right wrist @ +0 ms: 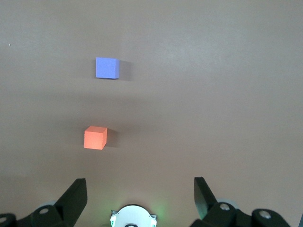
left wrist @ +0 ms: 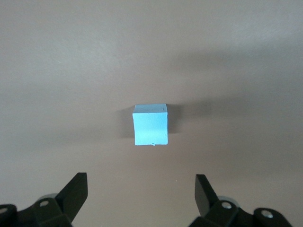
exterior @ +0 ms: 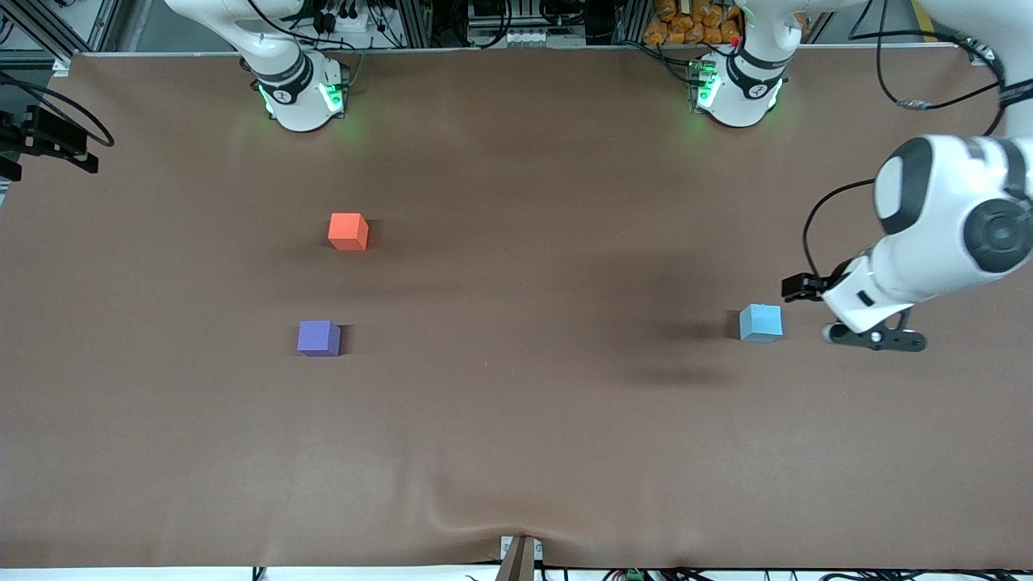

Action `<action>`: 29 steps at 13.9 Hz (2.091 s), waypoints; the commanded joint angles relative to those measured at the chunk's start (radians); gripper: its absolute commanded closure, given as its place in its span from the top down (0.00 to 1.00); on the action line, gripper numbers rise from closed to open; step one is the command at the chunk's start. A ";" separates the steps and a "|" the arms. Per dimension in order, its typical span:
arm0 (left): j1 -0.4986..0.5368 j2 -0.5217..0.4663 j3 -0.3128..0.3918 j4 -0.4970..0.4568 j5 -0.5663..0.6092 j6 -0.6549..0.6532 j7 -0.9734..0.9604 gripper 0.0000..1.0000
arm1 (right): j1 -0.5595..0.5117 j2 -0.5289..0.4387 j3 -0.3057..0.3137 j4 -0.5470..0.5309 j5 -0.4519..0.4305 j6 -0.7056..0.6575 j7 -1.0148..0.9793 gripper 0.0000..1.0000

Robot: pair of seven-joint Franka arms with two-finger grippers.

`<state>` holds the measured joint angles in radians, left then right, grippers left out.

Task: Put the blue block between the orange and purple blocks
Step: 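Lower the left gripper over the light-blue cube, then close the left gripper on the light-blue cube and lift it, then carry the cube toward the table middle and set it down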

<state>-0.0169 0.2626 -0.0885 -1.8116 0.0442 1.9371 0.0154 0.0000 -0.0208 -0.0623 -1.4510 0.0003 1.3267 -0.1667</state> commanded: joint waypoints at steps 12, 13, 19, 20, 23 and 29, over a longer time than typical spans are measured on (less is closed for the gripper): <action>0.006 0.228 0.003 -0.123 0.022 0.348 -0.075 1.00 | 0.003 -0.028 -0.002 -0.026 0.013 0.002 0.012 1.00; 0.008 0.243 0.004 -0.121 0.022 0.373 -0.075 1.00 | 0.003 -0.028 -0.002 -0.026 0.013 0.002 0.012 1.00; 0.008 0.290 0.007 -0.123 0.023 0.395 -0.063 0.82 | 0.002 -0.028 -0.002 -0.026 0.013 0.000 0.010 1.00; 0.006 0.291 0.007 -0.123 0.043 0.393 -0.063 0.60 | 0.003 -0.028 -0.002 -0.026 0.013 0.000 0.010 1.00; 0.008 0.277 0.006 -0.124 0.085 0.366 -0.068 0.37 | 0.003 -0.028 -0.002 -0.026 0.013 0.000 0.010 1.00; -0.004 0.098 -0.007 -0.046 0.082 0.168 -0.124 0.37 | 0.003 -0.028 -0.001 -0.026 0.013 0.000 0.010 1.00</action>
<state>-0.0124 0.4474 -0.0867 -1.8731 0.1016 2.1973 -0.0568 0.0000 -0.0208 -0.0623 -1.4523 0.0003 1.3260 -0.1667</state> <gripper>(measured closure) 0.419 0.000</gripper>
